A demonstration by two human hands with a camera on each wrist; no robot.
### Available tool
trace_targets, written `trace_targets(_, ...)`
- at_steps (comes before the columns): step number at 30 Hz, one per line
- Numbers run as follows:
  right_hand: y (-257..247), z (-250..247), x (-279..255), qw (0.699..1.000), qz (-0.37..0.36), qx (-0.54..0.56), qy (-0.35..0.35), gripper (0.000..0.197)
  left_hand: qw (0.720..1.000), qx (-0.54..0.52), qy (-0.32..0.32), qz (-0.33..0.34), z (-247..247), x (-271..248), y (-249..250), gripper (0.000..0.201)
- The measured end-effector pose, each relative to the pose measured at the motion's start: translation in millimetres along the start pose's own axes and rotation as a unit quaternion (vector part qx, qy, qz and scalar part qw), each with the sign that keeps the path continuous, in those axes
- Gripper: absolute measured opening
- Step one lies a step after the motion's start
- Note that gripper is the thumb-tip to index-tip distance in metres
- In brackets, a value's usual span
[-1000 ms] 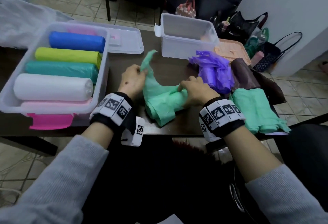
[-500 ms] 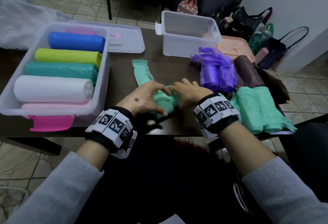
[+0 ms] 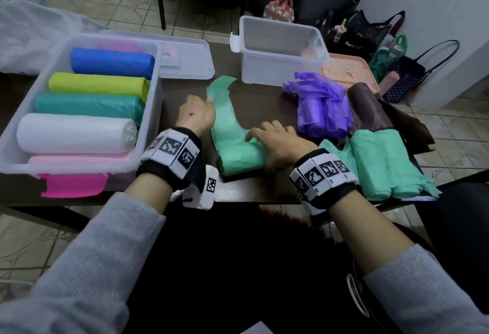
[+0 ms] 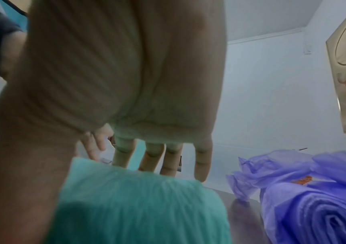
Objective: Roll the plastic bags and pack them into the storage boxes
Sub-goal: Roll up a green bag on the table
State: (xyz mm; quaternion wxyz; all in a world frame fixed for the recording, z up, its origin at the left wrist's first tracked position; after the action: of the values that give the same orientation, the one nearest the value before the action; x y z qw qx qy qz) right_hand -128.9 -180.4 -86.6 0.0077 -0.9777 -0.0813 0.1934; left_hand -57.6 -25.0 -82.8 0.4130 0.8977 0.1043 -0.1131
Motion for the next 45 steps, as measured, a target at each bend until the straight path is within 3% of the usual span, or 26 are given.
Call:
trace_targets(3,-8.0,-2.1,-1.7,1.0,-0.016,0.021,-0.006,0.077,0.995,0.041,-0.085,-0.028,18.4,5.9,-4.0,0.049)
trace_targets(8,-21.6,3.5,-4.2,0.999,-0.03,-0.022,0.009,0.071,0.981,-0.062,-0.167,-0.081,41.4,13.5,-9.3,0.072)
trace_targets(10,-24.1,8.6,-6.2,0.999,-0.035,-0.019,0.005,0.068,0.975,-0.103,-0.173,-0.095,43.9,15.4,-8.3,0.065)
trace_targets(13,-26.9,16.2,-10.3,0.999,-0.039,0.003,-0.016,0.065,0.96,-0.193,-0.183,-0.084,37.2,-0.1,11.0,0.039)
trace_targets(17,-30.1,21.9,-15.1,0.998,-0.046,0.02,-0.027,0.057,0.941,-0.28,-0.182,-0.056,26.9,-5.2,28.7,0.025)
trace_targets(26,-42.4,17.1,-18.7,0.998,-0.061,0.014,0.017,0.049,0.954,-0.276,-0.108,0.037,-11.7,-0.4,72.6,0.039)
trace_targets(34,-47.7,13.9,-21.5,0.997,-0.046,-0.046,0.039,0.047,0.961,-0.263,-0.068,0.049,-21.0,24.5,80.4,0.049)
trace_targets(40,-46.7,22.7,-15.3,0.999,-0.049,0.008,-0.002,0.047,0.977,-0.205,-0.015,0.064,-22.4,36.0,72.5,0.047)
trace_targets(43,-42.7,23.8,-12.1,0.998,-0.044,0.049,-0.007,0.052,0.986,0.024,0.096,0.132,-26.5,26.4,74.5,0.064)
trace_targets(44,-41.2,24.0,-11.4,0.998,-0.043,0.055,-0.008,0.053,0.975,0.102,0.105,0.165,-22.6,20.9,76.1,0.067)
trace_targets(45,-39.9,24.4,-10.7,0.997,-0.044,0.056,-0.008,0.054,0.966,0.156,0.073,0.192,-13.4,16.2,75.2,0.066)
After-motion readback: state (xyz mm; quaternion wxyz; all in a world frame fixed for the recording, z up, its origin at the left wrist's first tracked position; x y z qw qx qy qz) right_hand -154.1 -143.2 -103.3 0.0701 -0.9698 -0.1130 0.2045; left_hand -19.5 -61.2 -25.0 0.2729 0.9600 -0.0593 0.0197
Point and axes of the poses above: each hand's wrist, its own x-axis towards the middle knuckle, its own z-axis out of the palm, y = z × x, the point moved 6 cm from there along x, towards the middle knuckle, and after that the axes turned 2 degrees about y, right-handed, at the moved point
